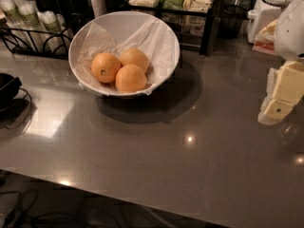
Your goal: Pick orange from white bowl
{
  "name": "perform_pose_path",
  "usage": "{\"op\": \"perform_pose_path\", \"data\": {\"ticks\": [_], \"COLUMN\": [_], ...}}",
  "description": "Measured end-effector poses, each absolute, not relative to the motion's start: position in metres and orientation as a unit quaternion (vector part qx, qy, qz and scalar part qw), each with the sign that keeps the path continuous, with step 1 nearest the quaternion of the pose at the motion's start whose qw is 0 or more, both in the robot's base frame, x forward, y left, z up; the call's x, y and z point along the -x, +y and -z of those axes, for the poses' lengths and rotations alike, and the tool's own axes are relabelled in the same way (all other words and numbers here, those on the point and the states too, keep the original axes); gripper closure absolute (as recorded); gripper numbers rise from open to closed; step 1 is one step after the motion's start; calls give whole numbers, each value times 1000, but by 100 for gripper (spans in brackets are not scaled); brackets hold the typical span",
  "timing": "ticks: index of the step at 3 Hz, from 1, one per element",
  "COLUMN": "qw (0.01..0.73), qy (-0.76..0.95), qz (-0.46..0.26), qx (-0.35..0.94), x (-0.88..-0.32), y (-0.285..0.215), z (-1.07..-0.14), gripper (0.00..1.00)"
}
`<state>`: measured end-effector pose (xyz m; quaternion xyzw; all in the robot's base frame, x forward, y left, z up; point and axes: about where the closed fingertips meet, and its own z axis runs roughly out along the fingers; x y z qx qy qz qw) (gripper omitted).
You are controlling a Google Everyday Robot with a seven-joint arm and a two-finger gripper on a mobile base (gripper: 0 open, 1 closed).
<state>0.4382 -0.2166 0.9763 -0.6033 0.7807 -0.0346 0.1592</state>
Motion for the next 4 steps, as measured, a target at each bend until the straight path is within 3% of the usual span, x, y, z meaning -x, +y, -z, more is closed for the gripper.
{"op": "perform_pose_path", "data": {"ticks": [2,4], "qw": [171,222], "qy": [776,727], "qz": [31,-1], "qx": [607,650], "x": [-447,-485], "y": [-206,-141], "z": [-978,-993], "gripper": [0,0]}}
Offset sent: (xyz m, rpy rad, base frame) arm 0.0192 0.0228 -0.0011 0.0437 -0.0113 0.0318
